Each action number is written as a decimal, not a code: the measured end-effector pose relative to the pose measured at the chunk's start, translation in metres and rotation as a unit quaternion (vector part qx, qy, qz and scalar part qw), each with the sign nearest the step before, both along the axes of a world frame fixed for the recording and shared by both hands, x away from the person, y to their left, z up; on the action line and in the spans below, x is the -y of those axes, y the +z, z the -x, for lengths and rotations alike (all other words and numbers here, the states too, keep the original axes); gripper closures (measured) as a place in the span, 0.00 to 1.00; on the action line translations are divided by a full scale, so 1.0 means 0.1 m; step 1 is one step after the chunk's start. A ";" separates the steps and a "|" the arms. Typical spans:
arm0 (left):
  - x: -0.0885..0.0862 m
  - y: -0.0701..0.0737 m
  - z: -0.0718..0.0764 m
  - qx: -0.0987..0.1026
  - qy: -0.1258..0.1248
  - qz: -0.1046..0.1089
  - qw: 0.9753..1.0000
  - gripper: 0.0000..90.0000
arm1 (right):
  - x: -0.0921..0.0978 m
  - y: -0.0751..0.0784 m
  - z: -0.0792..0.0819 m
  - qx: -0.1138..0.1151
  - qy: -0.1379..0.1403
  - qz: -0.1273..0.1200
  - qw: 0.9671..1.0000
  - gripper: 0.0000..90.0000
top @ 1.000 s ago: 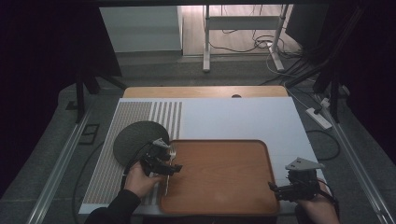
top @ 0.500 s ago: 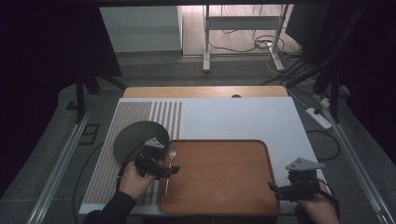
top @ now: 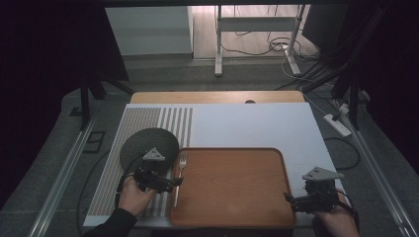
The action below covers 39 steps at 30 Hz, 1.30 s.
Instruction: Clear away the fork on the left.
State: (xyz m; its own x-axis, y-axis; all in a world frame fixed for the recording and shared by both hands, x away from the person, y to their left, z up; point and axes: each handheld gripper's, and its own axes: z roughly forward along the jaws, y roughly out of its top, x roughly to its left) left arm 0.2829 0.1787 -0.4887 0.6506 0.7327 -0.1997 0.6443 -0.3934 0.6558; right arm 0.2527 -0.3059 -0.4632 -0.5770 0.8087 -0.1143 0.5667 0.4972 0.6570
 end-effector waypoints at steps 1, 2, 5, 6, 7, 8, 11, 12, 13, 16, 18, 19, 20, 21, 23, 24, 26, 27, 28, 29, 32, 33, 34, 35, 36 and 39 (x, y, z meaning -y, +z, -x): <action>-0.02 0.00 0.01 0.002 0.001 0.003 1.000 0.00 | 0.00 0.00 0.00 0.000 0.000 0.000 1.000 0.00; -0.04 0.00 0.03 0.001 0.005 0.007 1.000 0.00 | 0.00 0.00 0.00 0.000 0.000 0.000 1.000 0.00; -0.07 0.00 0.04 0.001 0.007 0.008 1.000 0.00 | 0.00 0.00 0.00 0.000 0.000 0.000 1.000 0.00; -0.10 -0.01 0.06 0.001 0.011 0.009 1.000 0.00 | 0.00 0.00 0.00 0.001 0.000 0.000 1.000 0.00; -0.10 -0.01 0.06 0.001 0.011 0.009 1.000 0.00 | 0.00 0.00 0.00 0.001 0.000 0.000 1.000 0.00; -0.11 -0.01 0.07 0.001 0.010 0.010 1.000 0.00 | 0.00 0.00 0.00 0.001 0.001 0.000 1.000 0.00; -0.16 -0.01 0.12 0.003 0.013 0.006 1.000 0.00 | 0.00 0.00 0.00 0.001 0.000 0.000 1.000 0.00; -0.17 -0.01 0.13 0.005 0.014 0.007 1.000 0.00 | 0.00 0.00 0.00 0.001 0.000 -0.001 1.000 0.00; -0.17 -0.01 0.13 0.005 0.014 0.007 1.000 0.00 | 0.00 0.00 0.00 0.001 0.000 -0.001 1.000 0.00; -0.22 0.00 0.18 0.007 0.019 0.007 1.000 0.00 | -0.01 0.00 0.00 0.001 0.000 -0.002 1.000 0.00; -0.24 0.00 0.21 0.007 0.022 0.006 1.000 0.00 | 0.00 0.01 0.00 0.002 0.000 -0.002 1.000 0.00; -0.25 0.01 0.22 0.008 0.023 0.008 1.000 0.00 | 0.00 0.01 0.00 0.002 0.000 -0.002 1.000 0.00; -0.25 0.01 0.22 0.008 0.023 0.008 1.000 0.00 | 0.00 0.01 0.00 0.002 0.000 -0.002 1.000 0.00; -0.28 0.01 0.25 0.006 0.027 0.008 1.000 0.00 | 0.00 0.01 0.00 0.001 0.000 -0.003 1.000 0.00; -0.31 0.01 0.28 0.004 0.029 0.009 1.000 0.00 | 0.00 0.01 0.00 0.001 -0.001 -0.002 1.000 0.00; -0.31 0.01 0.28 0.004 0.029 0.009 1.000 0.00 | 0.00 0.01 0.00 0.001 -0.001 -0.002 1.000 0.00; -0.35 0.00 0.32 0.001 0.033 0.010 0.999 0.00 | 0.00 0.01 0.00 0.001 -0.001 -0.002 1.000 0.00; -0.36 0.00 0.33 0.000 0.035 0.010 0.999 0.00 | 0.00 0.01 0.00 0.001 -0.001 -0.002 1.000 0.00; -0.38 -0.01 0.35 -0.001 0.037 0.011 0.999 0.00 | 0.00 0.01 0.00 0.001 -0.001 -0.003 1.000 0.00; -0.39 -0.01 0.36 -0.004 0.038 0.012 0.999 0.00 | 0.00 0.01 0.00 0.001 -0.001 -0.002 1.000 0.00; -0.44 -0.03 0.40 -0.010 0.043 0.014 0.999 0.00 | 0.00 0.01 0.00 0.001 -0.001 -0.002 1.000 0.00; -0.44 -0.03 0.40 -0.010 0.043 0.014 0.999 0.00 | 0.00 0.01 0.00 0.000 -0.001 -0.002 1.000 0.00; -0.47 -0.03 0.43 -0.012 0.047 0.014 0.999 0.00 | 0.00 0.01 0.00 0.000 -0.002 -0.002 1.000 0.00; -0.47 -0.03 0.43 -0.012 0.047 0.014 0.999 0.00 | 0.00 0.01 0.00 0.000 -0.002 -0.002 1.000 0.00; -0.50 -0.04 0.46 -0.013 0.052 0.016 0.998 0.00 | 0.00 0.01 0.00 0.000 -0.002 -0.002 1.000 0.00; -0.53 -0.04 0.49 -0.014 0.056 0.016 0.998 0.00 | 0.00 0.01 0.00 -0.001 -0.002 -0.002 1.000 0.00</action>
State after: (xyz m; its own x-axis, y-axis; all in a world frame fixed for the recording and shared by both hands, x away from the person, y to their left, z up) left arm 0.2342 0.2316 -0.4929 0.5589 0.7933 -0.2415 0.7013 -0.2968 0.6481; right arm 0.2528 -0.3060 -0.4625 -0.5733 0.8120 -0.1097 0.5710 0.4919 0.6573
